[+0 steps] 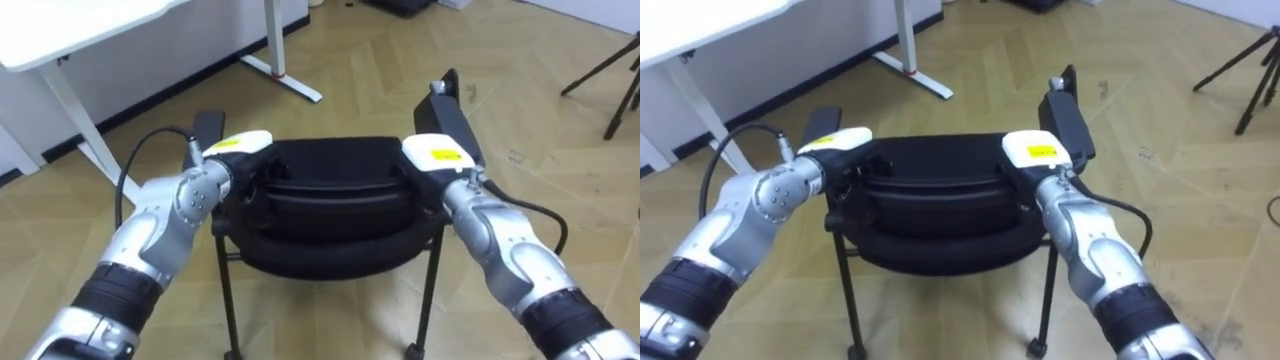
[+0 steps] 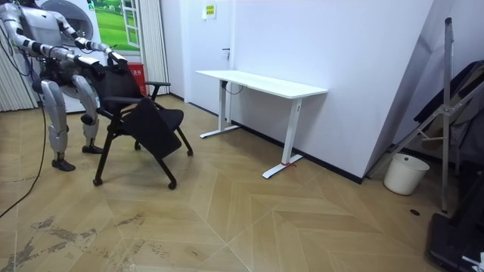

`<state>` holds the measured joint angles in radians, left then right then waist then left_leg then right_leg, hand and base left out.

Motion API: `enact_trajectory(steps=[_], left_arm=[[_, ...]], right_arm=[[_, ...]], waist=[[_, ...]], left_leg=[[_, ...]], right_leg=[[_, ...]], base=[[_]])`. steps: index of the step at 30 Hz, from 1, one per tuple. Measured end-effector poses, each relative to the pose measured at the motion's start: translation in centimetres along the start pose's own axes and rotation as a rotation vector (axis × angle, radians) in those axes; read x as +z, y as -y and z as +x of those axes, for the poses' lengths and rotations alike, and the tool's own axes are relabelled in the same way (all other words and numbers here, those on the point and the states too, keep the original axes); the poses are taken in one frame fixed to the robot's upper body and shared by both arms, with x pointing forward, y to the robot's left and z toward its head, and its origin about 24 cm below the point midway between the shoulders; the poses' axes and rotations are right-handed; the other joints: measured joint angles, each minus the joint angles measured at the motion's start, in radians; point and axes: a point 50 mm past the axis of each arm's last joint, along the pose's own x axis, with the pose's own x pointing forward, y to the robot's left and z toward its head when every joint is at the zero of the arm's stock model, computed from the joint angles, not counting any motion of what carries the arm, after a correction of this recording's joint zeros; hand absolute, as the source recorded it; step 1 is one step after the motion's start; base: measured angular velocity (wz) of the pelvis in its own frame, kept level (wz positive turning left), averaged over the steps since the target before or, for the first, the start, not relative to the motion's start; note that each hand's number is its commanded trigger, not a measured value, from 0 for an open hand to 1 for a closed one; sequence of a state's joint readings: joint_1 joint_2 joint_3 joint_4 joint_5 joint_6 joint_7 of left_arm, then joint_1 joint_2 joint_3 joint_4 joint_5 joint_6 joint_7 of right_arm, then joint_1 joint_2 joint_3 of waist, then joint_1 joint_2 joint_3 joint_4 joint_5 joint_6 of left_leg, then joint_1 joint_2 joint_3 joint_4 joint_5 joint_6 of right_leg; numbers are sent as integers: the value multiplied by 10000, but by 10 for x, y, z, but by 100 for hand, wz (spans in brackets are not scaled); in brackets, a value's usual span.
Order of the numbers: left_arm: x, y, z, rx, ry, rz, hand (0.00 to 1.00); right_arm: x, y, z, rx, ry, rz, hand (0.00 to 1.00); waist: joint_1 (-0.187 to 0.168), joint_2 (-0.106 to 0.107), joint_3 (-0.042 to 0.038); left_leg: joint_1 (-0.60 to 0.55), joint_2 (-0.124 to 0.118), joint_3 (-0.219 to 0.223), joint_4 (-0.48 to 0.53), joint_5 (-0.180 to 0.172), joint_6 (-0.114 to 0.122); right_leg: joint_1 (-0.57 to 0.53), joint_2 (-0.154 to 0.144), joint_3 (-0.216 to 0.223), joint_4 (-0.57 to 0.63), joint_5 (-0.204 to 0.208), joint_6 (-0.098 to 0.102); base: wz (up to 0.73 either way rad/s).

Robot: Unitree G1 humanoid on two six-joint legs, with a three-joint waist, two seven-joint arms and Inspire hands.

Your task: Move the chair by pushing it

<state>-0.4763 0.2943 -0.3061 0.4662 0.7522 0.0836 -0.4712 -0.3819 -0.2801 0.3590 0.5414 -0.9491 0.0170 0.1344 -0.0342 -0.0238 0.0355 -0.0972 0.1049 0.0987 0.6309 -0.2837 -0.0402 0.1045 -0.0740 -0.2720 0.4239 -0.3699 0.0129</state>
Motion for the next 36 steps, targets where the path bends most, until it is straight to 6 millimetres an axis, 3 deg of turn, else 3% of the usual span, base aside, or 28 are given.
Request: enact_trajectory(steps=[1,3,4,5,6,7,8,9,11,13,14,15,17,18,20,22,25,27,28,30,31,32,33,35,36], left_arm=[[-3,1,0,-78,-88,-19,100],[-5,2,1,-123,-165,-31,100],[-6,7,2,-232,-214,-69,100],[-5,8,3,-274,-125,-41,100],[-4,9,3,-277,-46,-14,100],[-1,10,4,-342,112,-67,100],[1,11,4,-383,281,-72,100],[1,12,4,-402,346,-113,100],[2,10,3,-281,485,-48,100],[5,5,3,-30,569,129,100],[6,1,4,89,613,112,100],[7,0,4,114,638,75,100],[10,-2,5,269,729,95,100],[11,-1,5,286,749,123,100],[12,1,6,289,786,193,100],[14,2,6,406,845,345,100],[14,-1,6,550,873,486,100],[12,0,6,476,844,490,100],[11,1,6,386,829,534,100],[8,3,6,229,827,585,100],[7,5,6,136,801,617,100],[7,7,7,35,764,590,100],[7,8,7,-12,768,579,100],[7,7,7,6,796,553,100],[8,8,7,6,786,536,100]], right_arm=[[1,-2,0,67,85,54,100],[3,-3,0,63,170,43,100],[3,-6,0,119,181,16,100],[1,-6,-2,64,188,-79,100],[-1,-4,-2,-1,195,-177,100],[-4,-4,-4,-30,166,-320,100],[-8,-4,-5,-48,146,-349,100],[-9,-5,-6,-63,126,-302,100],[-10,-8,-8,-156,85,-165,100],[-12,-4,-7,-429,42,-119,100],[-12,1,-6,-660,24,-182,100],[-13,3,-6,-730,9,-245,100],[-15,6,-7,-891,-53,-328,100],[-15,6,-8,-900,-74,-329,100],[-18,2,-9,-949,-106,-247,100],[-19,-1,-9,-1027,-127,-193,100],[-19,0,-9,-1195,-68,-130,100],[-18,-3,-10,-1141,-3,-81,100],[-17,-6,-11,-1057,33,-17,100],[-16,-11,-12,-933,107,81,100],[-16,-14,-13,-854,119,107,100],[-16,-17,-14,-778,121,137,100],[-16,-18,-15,-761,137,141,100],[-15,-15,-16,-873,203,126,100],[-16,-15,-16,-878,198,100,100]], waist=[[30,33,3],[-20,120,58],[106,64,109],[126,65,40],[141,100,37],[302,186,-16],[541,285,-79],[714,282,-121],[880,-48,-389],[654,-223,-398],[635,-180,-292],[575,-158,-240],[361,-118,-175],[346,-111,-154],[113,8,-79],[105,94,-57],[-109,116,-45],[-197,149,-40],[-273,214,-4],[-496,201,-9],[-576,224,1],[-679,252,8],[-743,264,-3],[-1085,271,-39],[-1116,289,-88]], left_leg=[[-178,208,125,564,8,9],[-750,461,69,1881,340,315],[-1229,325,1,2363,430,399],[-1572,-182,17,1874,273,528],[-1734,-380,86,1421,283,533],[-1867,-758,139,200,461,492],[-1885,-867,184,-848,987,698],[-1897,-863,218,-901,1256,768],[-1713,-1297,369,-1174,1408,1027],[-1682,-1540,417,-1101,1327,1299],[-1584,-1625,475,-1026,1162,1393],[-1525,-1686,489,-1025,1092,1448],[-1313,-1826,548,-1055,896,1663],[-1205,-1855,549,-1090,836,1692],[-806,-1861,413,-1171,578,1805],[-601,-1839,311,-1235,393,1859],[-369,-1849,250,-1411,253,1995],[-149,-1850,119,-1410,19,2025],[28,-1818,-13,-1410,-122,2008],[315,-1792,-234,-1408,-326,1980],[557,-1763,-342,-1424,-450,1905],[753,-1713,-468,-1420,-592,1831],[849,-1708,-555,-1411,-684,1796],[1074,-1697,-788,-1281,-1028,1719],[1134,-1681,-828,-1275,-1100,1684]], right_leg=[[28,82,13,168,-172,-99],[253,170,-38,254,-273,-264],[441,133,24,327,-379,-337],[369,-5,92,473,-543,-374],[314,-36,160,504,-605,-393],[267,-101,307,543,-682,-361],[262,-142,355,629,-804,-290],[281,-193,399,667,-882,-188],[260,-645,350,776,-1026,233],[289,-854,251,1004,-1042,380],[135,-1025,249,1618,-938,540],[-9,-1158,261,2039,-842,578],[-566,-1538,325,3537,-181,607],[-638,-1571,406,3816,34,592],[-854,-1530,688,4521,1033,539],[-1214,-1516,825,5088,1700,409],[-2232,-1451,757,5661,1462,461],[-2856,-1249,777,5527,1215,419],[-3192,-1035,783,5089,1143,399],[-3570,-756,769,4109,1108,344],[-3677,-541,774,3112,1156,269],[-3635,-312,762,1808,1370,107],[-3641,-225,757,1246,1551,61],[-3667,-21,718,-136,2533,-43],[-3649,71,756,-238,2813,-146]], base=[[16],[14],[4],[-11],[-40],[-66],[-76],[-66],[-20],[9],[3],[9],[10],[8],[6],[-8],[6],[13],[24],[30],[27],[25],[30],[37],[16]])
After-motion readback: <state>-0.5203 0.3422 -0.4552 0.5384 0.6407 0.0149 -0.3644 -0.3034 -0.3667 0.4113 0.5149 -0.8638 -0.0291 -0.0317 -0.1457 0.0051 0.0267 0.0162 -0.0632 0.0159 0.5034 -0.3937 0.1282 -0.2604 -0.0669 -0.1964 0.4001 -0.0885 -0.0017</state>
